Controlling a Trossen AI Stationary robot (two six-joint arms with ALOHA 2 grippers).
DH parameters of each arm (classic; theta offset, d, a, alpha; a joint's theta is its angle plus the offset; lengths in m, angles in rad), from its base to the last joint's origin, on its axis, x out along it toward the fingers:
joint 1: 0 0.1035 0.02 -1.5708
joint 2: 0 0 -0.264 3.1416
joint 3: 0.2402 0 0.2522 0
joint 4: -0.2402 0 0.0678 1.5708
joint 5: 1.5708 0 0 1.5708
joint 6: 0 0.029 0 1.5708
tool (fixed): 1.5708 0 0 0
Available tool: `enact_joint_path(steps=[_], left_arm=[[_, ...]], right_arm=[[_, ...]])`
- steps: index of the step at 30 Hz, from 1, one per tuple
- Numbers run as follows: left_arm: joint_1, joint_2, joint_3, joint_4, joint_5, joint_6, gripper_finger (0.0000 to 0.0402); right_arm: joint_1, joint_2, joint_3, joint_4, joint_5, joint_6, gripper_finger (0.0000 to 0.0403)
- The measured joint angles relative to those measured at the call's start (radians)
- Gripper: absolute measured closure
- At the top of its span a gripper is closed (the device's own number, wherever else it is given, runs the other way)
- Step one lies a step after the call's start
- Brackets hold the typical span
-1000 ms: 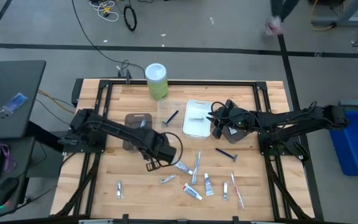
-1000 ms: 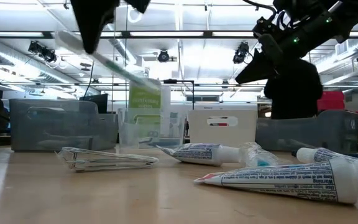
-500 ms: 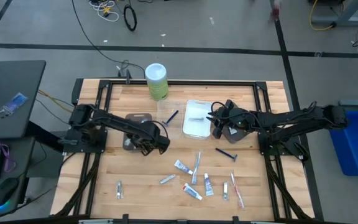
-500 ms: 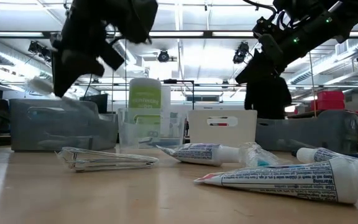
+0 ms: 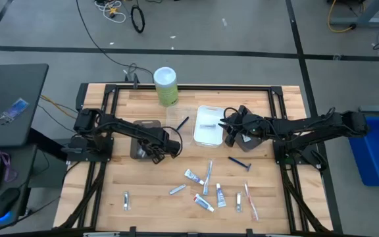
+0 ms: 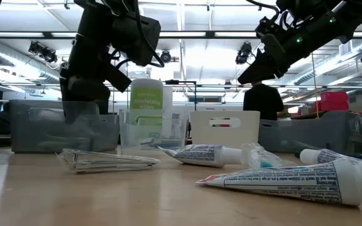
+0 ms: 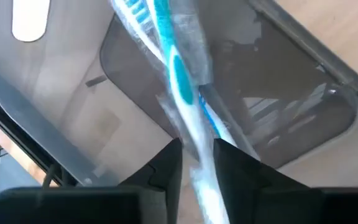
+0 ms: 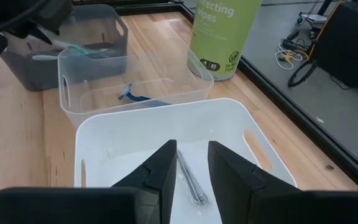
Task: Pick & Place Travel size toiletries
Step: Put the green toothbrush into the left black bin, then put the blue razor into the transparent bin
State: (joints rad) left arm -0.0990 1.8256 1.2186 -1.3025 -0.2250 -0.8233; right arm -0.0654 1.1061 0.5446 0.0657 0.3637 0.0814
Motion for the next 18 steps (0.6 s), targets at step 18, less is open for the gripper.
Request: enact_joint_path(steps=[18], left_arm=[[-0.084, 0.0, 0.358, -0.171, -0.093, 0.158, 0.0244]], right_arm=[[0.0, 0.0, 0.0, 0.004, -0.081, 0.0, 0.0285]])
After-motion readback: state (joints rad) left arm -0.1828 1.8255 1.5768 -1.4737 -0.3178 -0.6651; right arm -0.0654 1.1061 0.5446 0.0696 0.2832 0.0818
